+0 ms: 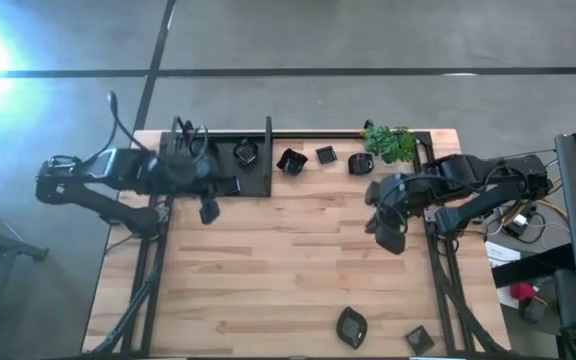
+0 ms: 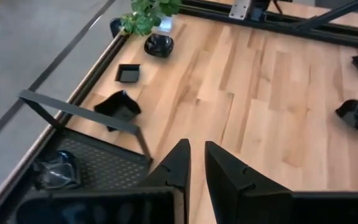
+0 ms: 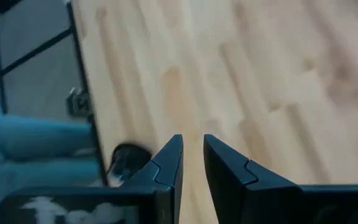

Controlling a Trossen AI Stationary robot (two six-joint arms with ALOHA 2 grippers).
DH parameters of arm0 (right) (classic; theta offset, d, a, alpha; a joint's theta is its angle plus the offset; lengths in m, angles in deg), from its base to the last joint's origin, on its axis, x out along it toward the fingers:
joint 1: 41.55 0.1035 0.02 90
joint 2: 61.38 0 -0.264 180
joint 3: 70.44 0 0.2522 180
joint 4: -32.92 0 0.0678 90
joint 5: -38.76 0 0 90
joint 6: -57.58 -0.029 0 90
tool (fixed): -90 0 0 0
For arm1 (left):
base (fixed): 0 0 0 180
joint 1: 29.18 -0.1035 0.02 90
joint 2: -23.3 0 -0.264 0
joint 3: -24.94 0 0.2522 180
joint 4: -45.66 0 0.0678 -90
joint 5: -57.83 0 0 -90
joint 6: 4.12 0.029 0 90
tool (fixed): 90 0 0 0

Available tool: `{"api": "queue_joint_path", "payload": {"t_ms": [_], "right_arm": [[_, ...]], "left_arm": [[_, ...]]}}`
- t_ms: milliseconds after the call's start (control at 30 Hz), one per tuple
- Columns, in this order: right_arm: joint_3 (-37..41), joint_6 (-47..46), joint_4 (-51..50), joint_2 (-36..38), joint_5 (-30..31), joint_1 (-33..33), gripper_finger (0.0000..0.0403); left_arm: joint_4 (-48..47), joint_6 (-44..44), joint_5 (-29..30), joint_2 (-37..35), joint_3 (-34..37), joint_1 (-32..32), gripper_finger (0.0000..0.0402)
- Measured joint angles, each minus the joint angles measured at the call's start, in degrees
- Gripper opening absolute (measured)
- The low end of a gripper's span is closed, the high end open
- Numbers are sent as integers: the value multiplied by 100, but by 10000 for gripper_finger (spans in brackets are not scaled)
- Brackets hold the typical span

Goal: Pick & Place Mini shaped plates
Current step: Stack the black leaf shaped plate on top of the black leaf shaped plates on the shelf

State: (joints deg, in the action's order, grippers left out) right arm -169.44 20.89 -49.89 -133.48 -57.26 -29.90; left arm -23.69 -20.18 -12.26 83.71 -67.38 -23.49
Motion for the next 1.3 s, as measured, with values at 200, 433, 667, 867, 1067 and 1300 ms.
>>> {"api": "queue_joint_path", "payload": {"t_ms": [200,433,667,867,1067,1300], "right_arm": [[162,-350,-18,-7,-351,295,61],[659,-1945,50,-97,-356,840,61],[949,-4011,128,-576,-348,1408,61],[913,-5260,313,-1313,-350,1785,61],[776,-5594,960,-2082,-424,1925,61],[772,-5681,1721,-2925,-766,2017,61]], "left_arm": [[524,-248,516,149,271,703,41],[708,214,548,276,373,981,41],[742,670,479,235,373,1118,41],[811,1049,476,232,373,1131,41],[809,1504,418,203,374,1142,41],[794,1748,197,203,398,1142,41]]}}
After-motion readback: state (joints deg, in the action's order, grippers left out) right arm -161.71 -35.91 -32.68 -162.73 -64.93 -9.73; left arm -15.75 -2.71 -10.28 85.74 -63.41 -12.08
